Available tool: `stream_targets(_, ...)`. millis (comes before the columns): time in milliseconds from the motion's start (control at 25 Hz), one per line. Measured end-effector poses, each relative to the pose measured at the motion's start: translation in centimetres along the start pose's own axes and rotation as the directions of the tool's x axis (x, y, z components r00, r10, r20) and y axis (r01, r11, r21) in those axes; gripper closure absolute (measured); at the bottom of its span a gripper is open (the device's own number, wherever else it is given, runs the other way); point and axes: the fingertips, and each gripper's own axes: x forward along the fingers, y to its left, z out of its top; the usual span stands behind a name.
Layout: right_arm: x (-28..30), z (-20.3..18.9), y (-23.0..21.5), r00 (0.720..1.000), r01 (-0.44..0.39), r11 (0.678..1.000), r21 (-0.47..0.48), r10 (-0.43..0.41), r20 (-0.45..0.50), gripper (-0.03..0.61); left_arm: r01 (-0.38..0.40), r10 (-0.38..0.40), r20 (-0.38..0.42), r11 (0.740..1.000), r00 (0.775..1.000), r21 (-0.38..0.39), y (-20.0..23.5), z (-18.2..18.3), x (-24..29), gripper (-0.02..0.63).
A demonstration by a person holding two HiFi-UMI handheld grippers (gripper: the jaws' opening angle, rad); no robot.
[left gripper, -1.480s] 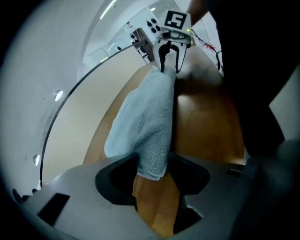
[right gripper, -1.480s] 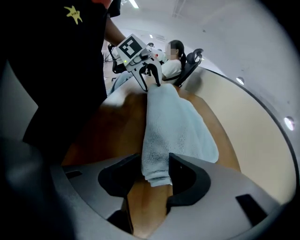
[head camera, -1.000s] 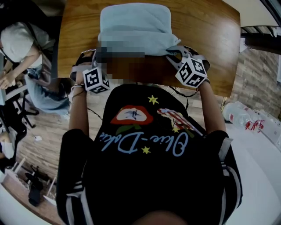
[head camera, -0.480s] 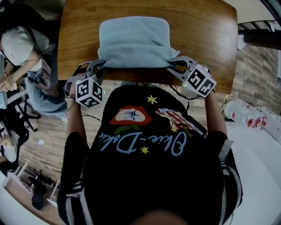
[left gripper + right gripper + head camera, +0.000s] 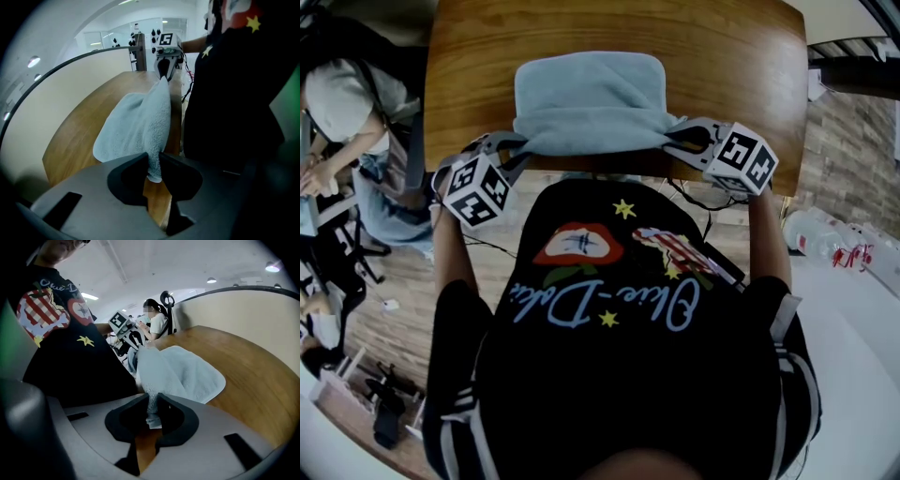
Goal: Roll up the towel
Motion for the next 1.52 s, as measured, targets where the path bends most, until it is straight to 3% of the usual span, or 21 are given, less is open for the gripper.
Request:
stream_targets(360,-0.9,2.7,-5.1,0.994,0.113,0.992,-0.048,-0.113,-0.002,0.531,-0.043,0.044,0.034,0.998,0.998,-0.036,5.1,1.2,-0.5,0.548)
stream_targets(840,-0.6,5.3,-11.2,0.941,0.337,0.938,-0.08,-0.338,0.003,0.531,-0.245,0.252,0.058,0.964,0.966,-0.107,11.0,1.8,0.5,0.541)
stream_targets(1080,0.0,6.5,-14.3,0.879,0.474,0.872,-0.119,-0.476,0.01,0.531,-0.36,0.37,0.041,0.919,0.928,-0.16,13.5,1.6,1.0,0.531)
stream_targets(1280,0.9,7.4,-16.6,0.819,0.571,0.813,-0.112,-0.573,0.02,0.531,-0.443,0.447,-0.006,0.885,0.895,-0.145,14.7,1.3,2.2,0.526)
stream_targets(1520,2.6,7.2,-18.6,0.776,0.624,0.772,-0.126,-0.631,-0.024,0.528,-0.513,0.513,-0.045,0.842,0.857,-0.164,15.9,0.9,3.2,0.512)
